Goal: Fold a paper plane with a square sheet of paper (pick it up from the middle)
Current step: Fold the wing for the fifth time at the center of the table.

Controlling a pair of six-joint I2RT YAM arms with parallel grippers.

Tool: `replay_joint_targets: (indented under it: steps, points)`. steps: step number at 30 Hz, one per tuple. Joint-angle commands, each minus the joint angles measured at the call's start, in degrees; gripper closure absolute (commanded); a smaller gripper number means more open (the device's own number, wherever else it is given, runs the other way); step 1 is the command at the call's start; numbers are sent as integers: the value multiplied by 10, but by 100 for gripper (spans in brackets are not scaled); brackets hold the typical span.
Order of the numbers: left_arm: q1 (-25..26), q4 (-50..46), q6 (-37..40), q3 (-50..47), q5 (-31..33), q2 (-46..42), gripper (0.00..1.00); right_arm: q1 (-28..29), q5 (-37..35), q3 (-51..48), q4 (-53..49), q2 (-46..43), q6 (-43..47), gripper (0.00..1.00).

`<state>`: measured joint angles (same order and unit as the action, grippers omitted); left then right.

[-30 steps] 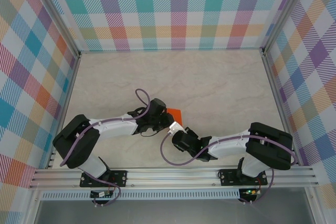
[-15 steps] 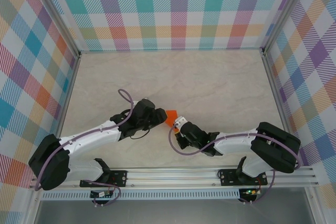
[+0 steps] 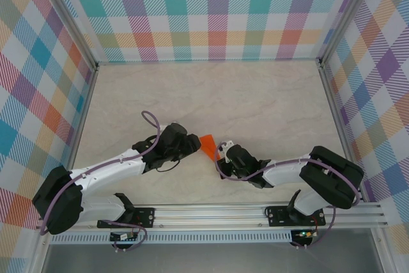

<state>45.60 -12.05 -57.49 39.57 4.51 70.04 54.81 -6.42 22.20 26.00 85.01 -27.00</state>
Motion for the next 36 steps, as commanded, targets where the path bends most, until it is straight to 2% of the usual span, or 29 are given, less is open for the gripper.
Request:
replay_joint_targets:
  steps: [1,7,15,18,26,36]
  points:
    - [-5,16,-6,-9,-10,11,36,-16,47,-12,40,18,-59,94]
    - [-5,39,-8,-9,-33,34,37,-39,89,-20,72,35,-109,93]
    - [-5,62,3,-7,-51,58,43,-71,146,-2,-1,-4,-123,91]
    - [-5,79,9,-8,-65,71,47,-89,169,9,-39,-17,-127,91]
    - [-4,145,10,-11,-112,113,62,-133,237,0,-13,9,-167,91]
    - [-5,227,11,-8,-154,170,64,-165,302,12,-6,40,-215,90]
